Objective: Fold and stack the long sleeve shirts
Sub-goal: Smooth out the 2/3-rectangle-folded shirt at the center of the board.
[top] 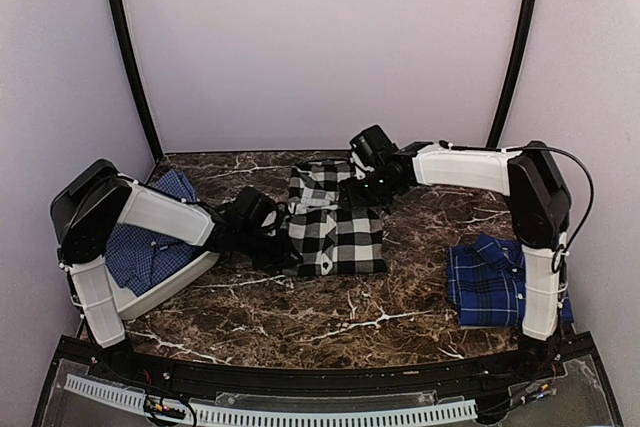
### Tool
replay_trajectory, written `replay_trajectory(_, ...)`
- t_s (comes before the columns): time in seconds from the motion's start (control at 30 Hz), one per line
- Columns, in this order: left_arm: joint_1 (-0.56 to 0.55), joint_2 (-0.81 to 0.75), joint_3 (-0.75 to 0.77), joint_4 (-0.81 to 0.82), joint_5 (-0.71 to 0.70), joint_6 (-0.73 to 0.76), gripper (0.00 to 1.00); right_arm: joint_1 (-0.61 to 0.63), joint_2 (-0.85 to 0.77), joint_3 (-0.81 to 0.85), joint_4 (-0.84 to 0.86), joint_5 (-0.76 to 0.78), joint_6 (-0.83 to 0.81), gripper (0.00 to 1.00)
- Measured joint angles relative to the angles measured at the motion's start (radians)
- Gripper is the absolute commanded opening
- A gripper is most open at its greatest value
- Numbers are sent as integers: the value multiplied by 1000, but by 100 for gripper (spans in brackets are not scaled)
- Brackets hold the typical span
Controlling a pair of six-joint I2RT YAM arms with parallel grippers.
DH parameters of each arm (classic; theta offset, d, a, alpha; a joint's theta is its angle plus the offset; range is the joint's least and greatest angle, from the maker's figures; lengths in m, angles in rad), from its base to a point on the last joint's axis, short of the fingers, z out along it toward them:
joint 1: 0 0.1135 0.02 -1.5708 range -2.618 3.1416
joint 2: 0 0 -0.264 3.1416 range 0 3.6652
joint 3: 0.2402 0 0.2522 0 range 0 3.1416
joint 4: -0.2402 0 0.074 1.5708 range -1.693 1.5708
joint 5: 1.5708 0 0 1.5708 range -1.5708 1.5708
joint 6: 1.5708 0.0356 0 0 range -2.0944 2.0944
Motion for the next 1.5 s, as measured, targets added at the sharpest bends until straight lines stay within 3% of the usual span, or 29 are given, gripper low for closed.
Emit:
replay_trajectory(0.27,-26,-52,-61,13,-53,-42,17,109,11,11,-13,21,14,77)
replay_trajectory(0.67,-45,-87,-108,30,-76,-82,17,95,238,169,-45,34,11,80)
replay_trajectory(1.03,-50,-145,-103,-45,-113,-78,22,92,196,211,-126,35,-9,84)
replay_trajectory(1.27,-52,-172,46,-113,-145,-37,24,92,-43,84,-108,44,3,68)
replay_trajectory(1.37,-52,-148,133,-112,-134,-24,24,92,-131,2,-78,44,28,57)
replay_trajectory(1.5,-52,-68,237,-94,-96,-15,24,91,-127,-58,-55,38,47,39)
